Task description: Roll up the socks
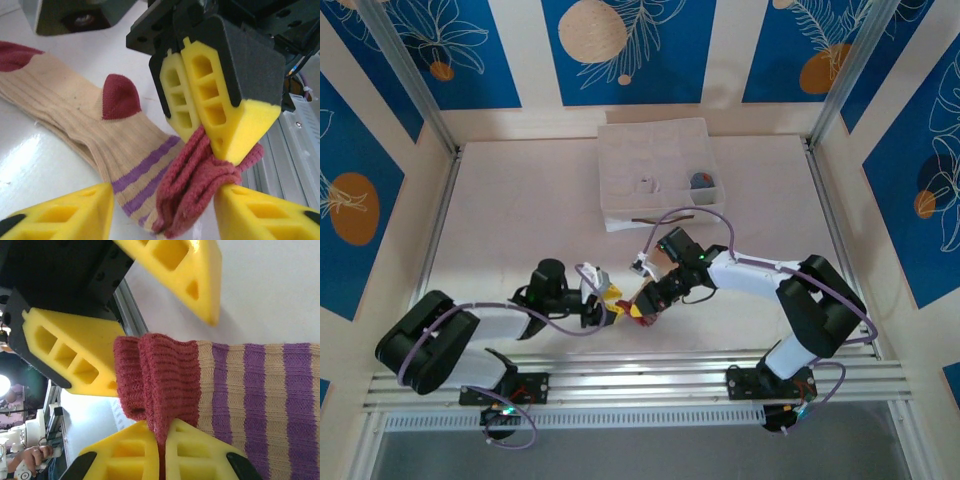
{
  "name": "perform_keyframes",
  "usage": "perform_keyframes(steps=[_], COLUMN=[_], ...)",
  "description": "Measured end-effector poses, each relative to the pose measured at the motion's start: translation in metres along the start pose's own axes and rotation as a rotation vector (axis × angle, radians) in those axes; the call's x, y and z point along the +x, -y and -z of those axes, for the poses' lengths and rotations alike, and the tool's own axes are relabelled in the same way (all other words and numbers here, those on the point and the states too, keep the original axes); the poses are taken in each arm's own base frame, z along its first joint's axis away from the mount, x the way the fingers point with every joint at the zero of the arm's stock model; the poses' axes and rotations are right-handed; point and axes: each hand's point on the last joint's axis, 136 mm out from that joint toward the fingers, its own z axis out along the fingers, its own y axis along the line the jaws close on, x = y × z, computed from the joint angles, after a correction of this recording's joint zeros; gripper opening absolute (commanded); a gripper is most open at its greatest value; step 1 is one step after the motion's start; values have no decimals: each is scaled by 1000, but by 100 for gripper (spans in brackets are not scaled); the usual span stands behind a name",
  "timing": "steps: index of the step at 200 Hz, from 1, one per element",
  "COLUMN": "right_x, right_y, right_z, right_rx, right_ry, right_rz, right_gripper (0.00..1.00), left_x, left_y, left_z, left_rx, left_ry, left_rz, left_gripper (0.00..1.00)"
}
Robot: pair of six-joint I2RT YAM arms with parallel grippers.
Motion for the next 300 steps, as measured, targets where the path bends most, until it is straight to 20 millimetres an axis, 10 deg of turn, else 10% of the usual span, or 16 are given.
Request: perform_keyframes(steps=[21,62,110,300], right_x=[-1,1,9,32], right_y=[1,12,3,75], right_z=[1,11,33,0], right_rx=[3,64,146,529], right_ry=[4,40,138,4], right_rz=[-3,-27,7,-178], right_gripper=[24,50,52,34], left_x=[-5,-11,10,58], left_y=[3,9,25,-7], left_z=[-2,-7,-15,-43], left_rx=[21,49,81,17], left_ry=[13,8,-80,-281], left_rz=[-8,-5,39,358], left_gripper=[0,0,0,0])
